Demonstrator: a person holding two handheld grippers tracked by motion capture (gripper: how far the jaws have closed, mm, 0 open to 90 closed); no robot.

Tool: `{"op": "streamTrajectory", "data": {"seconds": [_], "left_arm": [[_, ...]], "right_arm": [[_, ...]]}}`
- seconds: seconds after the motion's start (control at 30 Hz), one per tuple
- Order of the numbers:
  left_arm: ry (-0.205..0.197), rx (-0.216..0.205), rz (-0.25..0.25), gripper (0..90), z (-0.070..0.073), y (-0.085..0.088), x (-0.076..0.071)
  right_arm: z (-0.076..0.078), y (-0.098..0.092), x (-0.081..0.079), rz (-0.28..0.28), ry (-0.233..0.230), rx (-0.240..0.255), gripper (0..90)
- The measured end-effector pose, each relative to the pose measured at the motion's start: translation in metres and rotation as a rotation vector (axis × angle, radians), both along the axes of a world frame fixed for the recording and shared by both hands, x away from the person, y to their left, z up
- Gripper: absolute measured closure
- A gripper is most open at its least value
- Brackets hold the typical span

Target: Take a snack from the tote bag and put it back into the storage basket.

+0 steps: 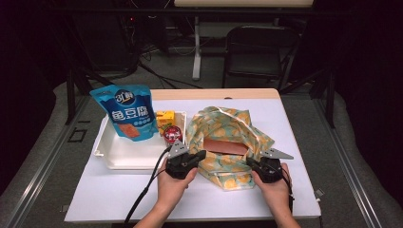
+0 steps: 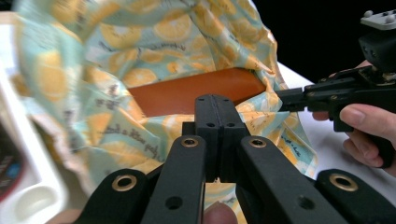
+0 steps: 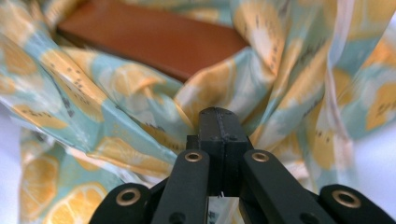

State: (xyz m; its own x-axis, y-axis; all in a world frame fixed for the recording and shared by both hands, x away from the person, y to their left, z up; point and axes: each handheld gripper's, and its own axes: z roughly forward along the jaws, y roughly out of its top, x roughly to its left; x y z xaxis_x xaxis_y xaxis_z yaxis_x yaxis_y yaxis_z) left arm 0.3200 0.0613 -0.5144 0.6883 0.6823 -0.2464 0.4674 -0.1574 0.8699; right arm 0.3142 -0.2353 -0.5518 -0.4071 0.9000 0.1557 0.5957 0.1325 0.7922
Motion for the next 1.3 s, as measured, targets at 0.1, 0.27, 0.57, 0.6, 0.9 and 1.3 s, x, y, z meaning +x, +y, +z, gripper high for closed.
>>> {"op": "streamTrajectory", "data": {"seconds": [0.1,0.27,0.57,0.6,0.9,1.3], "left_arm": [[0.009,0.001,0.015,90.0,-0.007,-0.007,0.003],[0.004,-0.010,0.033,88.8,-0.007,-0.010,0.008],[0.059,0.097,0.029,90.0,-0.033,-0.025,0.018],[0.074,0.112,0.021,90.0,-0.036,-0.025,0.019],[0.132,0.151,-0.002,90.0,-0.048,-0.031,0.021],[0.124,0.143,0.003,90.0,-0.047,-0.030,0.018]], "right_arm": [[-0.007,0.001,0.003,0.005,0.034,-0.015,90.0],[-0.007,0.002,0.002,0.021,0.036,-0.030,90.0],[0.000,0.000,-0.003,0.021,0.005,0.007,90.0],[0.003,-0.001,-0.005,0.022,-0.014,0.009,90.0],[0.036,0.014,-0.004,0.064,-0.213,0.018,90.0],[0.013,0.001,0.002,0.031,-0.143,-0.006,90.0]]}}
